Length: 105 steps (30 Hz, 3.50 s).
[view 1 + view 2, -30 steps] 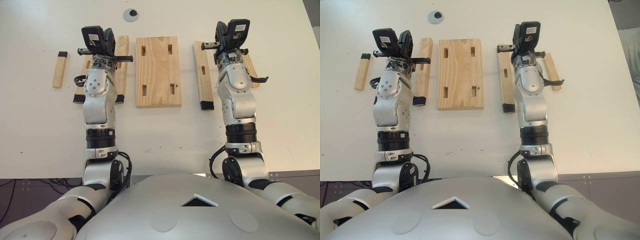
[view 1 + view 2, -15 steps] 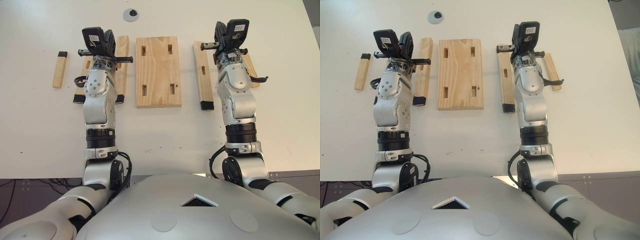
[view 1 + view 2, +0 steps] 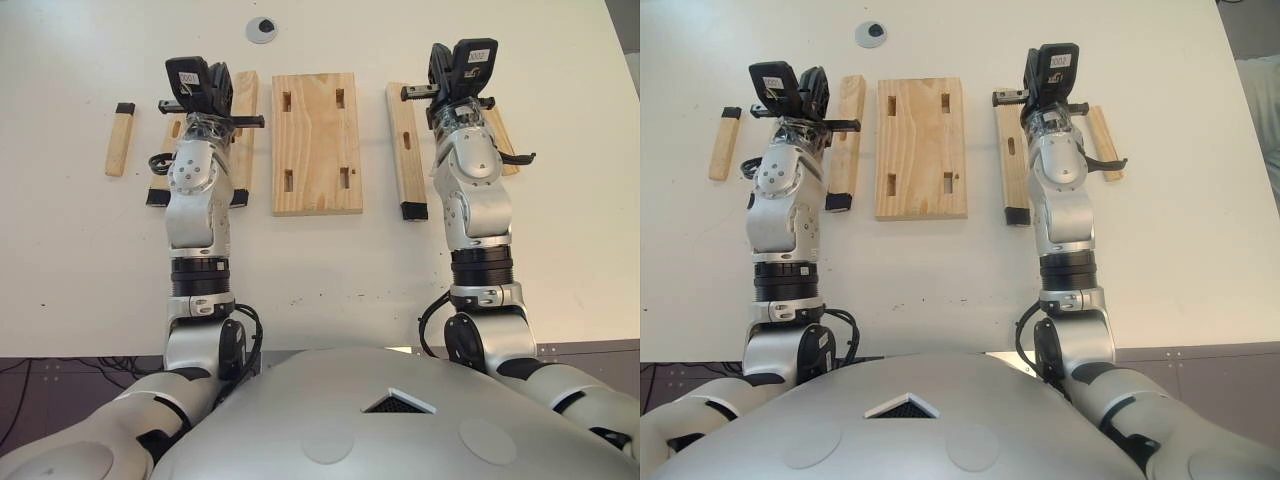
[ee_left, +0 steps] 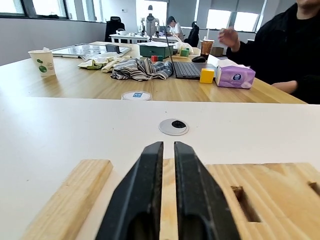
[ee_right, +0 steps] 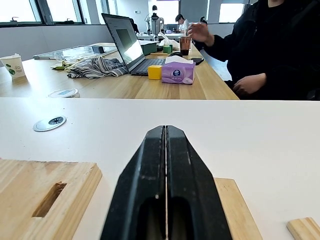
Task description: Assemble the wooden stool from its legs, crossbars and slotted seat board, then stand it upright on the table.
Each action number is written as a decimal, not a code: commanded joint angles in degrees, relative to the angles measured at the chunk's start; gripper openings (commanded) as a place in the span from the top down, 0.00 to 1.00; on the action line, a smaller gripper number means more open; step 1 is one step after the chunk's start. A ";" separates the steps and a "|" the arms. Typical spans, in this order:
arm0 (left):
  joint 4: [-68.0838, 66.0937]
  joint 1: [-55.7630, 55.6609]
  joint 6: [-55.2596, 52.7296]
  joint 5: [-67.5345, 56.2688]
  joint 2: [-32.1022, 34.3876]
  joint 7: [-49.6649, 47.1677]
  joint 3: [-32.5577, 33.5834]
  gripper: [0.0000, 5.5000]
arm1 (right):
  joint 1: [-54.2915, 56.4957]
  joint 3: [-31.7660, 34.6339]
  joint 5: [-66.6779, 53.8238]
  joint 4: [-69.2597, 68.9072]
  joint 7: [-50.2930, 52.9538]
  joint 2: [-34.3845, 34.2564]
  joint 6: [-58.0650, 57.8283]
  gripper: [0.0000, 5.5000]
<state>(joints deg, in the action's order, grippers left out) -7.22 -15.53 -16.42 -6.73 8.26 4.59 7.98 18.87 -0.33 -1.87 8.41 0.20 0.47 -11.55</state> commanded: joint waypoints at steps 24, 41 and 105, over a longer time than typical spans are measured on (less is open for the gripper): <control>-54.07 -8.41 12.55 2.25 30.34 24.64 5.90 0.53 | -0.16 -0.29 0.04 -0.75 0.10 -0.45 -0.69 1.00; -23.63 0.44 -6.35 -2.08 29.81 21.80 6.49 0.53 | -1.98 -0.65 0.15 -1.93 0.68 -0.89 -1.19 1.00; 14.37 -9.66 -7.46 -15.90 11.06 24.04 -5.67 0.77 | 25.26 20.50 -55.67 -6.75 0.42 -1.32 -47.47 0.51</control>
<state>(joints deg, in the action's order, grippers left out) 7.78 -24.79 -24.47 -23.51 18.53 28.68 2.01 43.37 20.29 -57.89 1.23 0.19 -1.30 -58.96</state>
